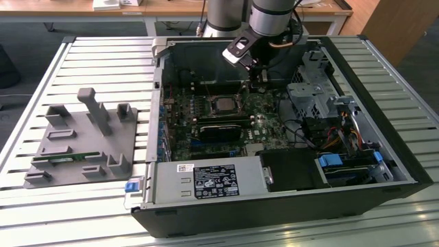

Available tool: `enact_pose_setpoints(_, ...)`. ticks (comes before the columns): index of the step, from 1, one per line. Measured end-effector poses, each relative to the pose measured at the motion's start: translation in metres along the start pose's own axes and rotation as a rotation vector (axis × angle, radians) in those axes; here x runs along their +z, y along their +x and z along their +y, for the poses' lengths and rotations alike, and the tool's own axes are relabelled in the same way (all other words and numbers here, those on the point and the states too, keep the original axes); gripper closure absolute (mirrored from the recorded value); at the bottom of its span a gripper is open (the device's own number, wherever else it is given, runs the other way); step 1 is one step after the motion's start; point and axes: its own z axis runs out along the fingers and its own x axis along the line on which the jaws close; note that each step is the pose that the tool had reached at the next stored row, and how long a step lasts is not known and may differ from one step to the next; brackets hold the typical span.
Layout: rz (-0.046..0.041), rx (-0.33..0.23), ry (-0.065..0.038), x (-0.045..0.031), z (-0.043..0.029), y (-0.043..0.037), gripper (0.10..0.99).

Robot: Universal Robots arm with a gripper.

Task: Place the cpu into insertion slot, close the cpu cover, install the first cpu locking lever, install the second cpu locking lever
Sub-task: 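Close the cpu cover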

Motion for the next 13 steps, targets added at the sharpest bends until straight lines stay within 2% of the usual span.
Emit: enact_pose_setpoints(13,0.0,0.0,0.0,0.0001,-0.0064,0.0001,0.98)
